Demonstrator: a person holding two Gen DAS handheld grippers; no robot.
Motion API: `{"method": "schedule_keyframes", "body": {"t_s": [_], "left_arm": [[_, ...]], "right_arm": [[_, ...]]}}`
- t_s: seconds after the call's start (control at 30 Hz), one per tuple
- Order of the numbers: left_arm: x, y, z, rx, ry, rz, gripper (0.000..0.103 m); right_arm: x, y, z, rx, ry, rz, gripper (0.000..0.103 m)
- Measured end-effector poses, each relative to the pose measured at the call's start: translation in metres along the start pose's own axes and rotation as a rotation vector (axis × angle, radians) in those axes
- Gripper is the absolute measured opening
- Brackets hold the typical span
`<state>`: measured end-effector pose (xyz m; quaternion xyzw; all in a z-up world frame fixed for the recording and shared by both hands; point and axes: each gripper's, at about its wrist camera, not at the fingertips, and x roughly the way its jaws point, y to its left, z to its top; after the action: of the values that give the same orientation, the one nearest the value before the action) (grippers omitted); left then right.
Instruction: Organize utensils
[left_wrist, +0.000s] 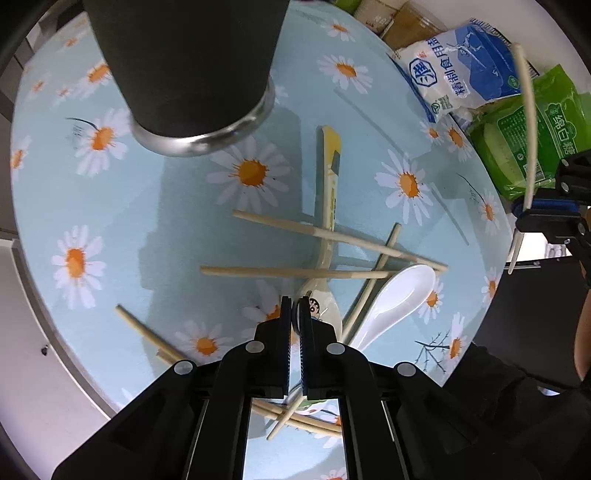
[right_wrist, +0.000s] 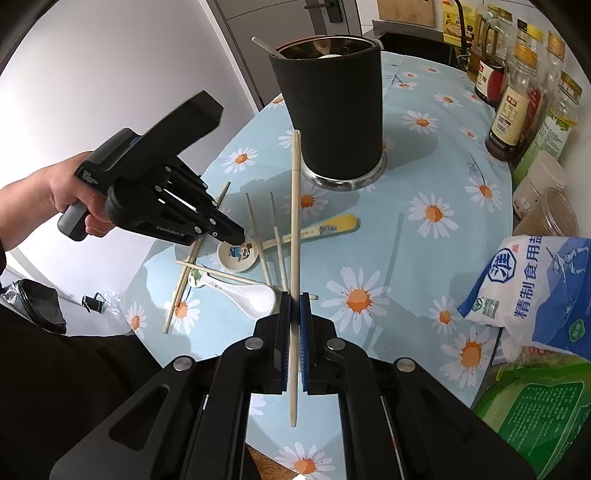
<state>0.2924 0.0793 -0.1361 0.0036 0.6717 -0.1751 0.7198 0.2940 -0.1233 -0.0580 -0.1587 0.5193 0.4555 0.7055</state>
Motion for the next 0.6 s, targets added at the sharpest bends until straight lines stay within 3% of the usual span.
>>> {"method": "schedule_keyframes", "body": {"t_s": [0.3, 0.6], "left_arm": [[-0.025, 0.022, -0.017, -0.069, -0.113, 0.078, 0.003], [-0.056, 0.043, -0.039, -0.187, -0.191, 0.11, 0.003]], "right_arm": [[0.009, 0.014, 0.004, -0.034, 0.017, 0.02, 0.005], [0.016, 0.022, 0.013, -0.1, 0.031, 0.064, 0.005]]}}
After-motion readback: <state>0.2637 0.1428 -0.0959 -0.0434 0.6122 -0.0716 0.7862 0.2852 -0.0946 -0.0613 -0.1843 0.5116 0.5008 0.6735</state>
